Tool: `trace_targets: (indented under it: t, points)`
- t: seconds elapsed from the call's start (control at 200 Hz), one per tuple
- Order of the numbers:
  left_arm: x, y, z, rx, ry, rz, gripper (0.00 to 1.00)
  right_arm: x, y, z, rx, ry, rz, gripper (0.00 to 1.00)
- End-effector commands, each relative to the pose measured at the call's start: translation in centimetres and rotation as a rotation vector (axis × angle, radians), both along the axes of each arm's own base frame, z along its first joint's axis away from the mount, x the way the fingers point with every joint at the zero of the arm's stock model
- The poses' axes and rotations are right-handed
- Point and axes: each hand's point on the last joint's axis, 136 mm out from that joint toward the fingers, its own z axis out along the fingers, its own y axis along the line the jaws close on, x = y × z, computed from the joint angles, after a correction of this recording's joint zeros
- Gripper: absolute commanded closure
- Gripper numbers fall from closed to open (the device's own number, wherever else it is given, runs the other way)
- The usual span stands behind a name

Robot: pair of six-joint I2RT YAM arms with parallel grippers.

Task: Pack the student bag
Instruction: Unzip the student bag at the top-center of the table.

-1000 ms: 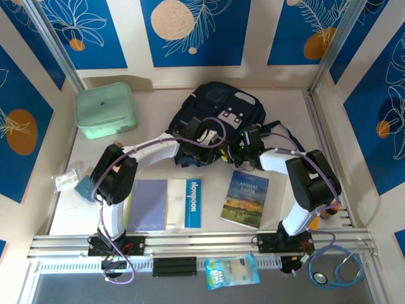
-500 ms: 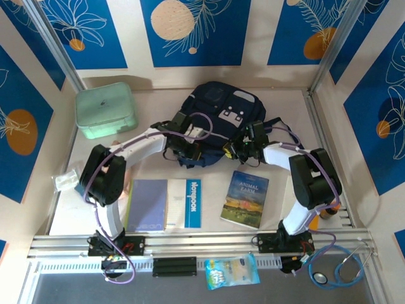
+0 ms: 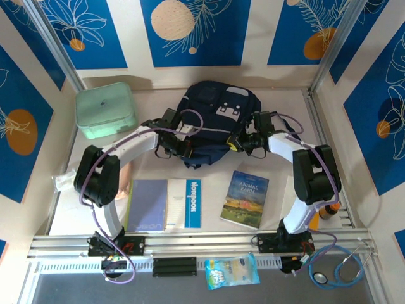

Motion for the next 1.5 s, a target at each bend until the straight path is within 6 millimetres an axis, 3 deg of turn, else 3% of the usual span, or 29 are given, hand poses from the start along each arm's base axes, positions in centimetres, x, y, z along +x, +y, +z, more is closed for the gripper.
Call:
trace_targets:
  t: [0.0,0.045,0.09,0.185,0.315,0.545,0.7,0.825,1.286,1.371,1.496]
  points:
    - [-0.3,1.4,1.3,0.002,0.02,0.033,1.0,1.8,-0.8,2.1,-0.04,-0.121,0.066,0.88]
    - [-0.3,0.6,1.8,-0.041,0.016,0.036,1.0,1.5,-0.3,2.8,-0.047,-0.125,0.074,0.82]
    - [-0.3,-0.3,2.5,-0.085,0.01,0.034,1.0,1.0,-0.2,3.1,-0.074,-0.117,0.063,0.67]
    - [-0.5,-1.9,3.5,-0.145,0.001,0.028,1.0,-0.2,-1.5,2.9,-0.143,-0.057,-0.029,0.45]
    - [-1.0,-4.7,4.0,-0.224,0.03,0.018,1.0,-2.5,-2.8,2.0,-0.111,0.052,-0.132,0.41]
    - [-2.0,-8.9,3.2,-0.236,0.079,-0.026,1.0,-6.4,-2.1,2.1,-0.002,0.107,-0.255,0.28]
    - [-2.7,-11.3,2.6,-0.248,0.105,-0.069,1.0,-6.9,0.6,2.5,0.062,0.075,-0.234,0.21]
    - [-3.2,-12.1,2.3,-0.249,0.114,-0.085,1.0,-6.8,0.7,1.8,0.051,0.092,-0.287,0.15]
    - [-4.1,-12.8,1.5,-0.226,0.127,-0.136,1.0,-7.3,2.0,-2.7,-0.051,0.307,-0.384,0.16]
    - [-4.1,-12.6,1.7,-0.212,0.115,-0.147,1.0,-7.5,1.7,-3.6,-0.069,0.337,-0.4,0.23]
    - [-4.5,-12.0,1.6,-0.184,0.105,-0.177,1.0,-7.6,1.1,-4.3,-0.096,0.345,-0.418,0.48]
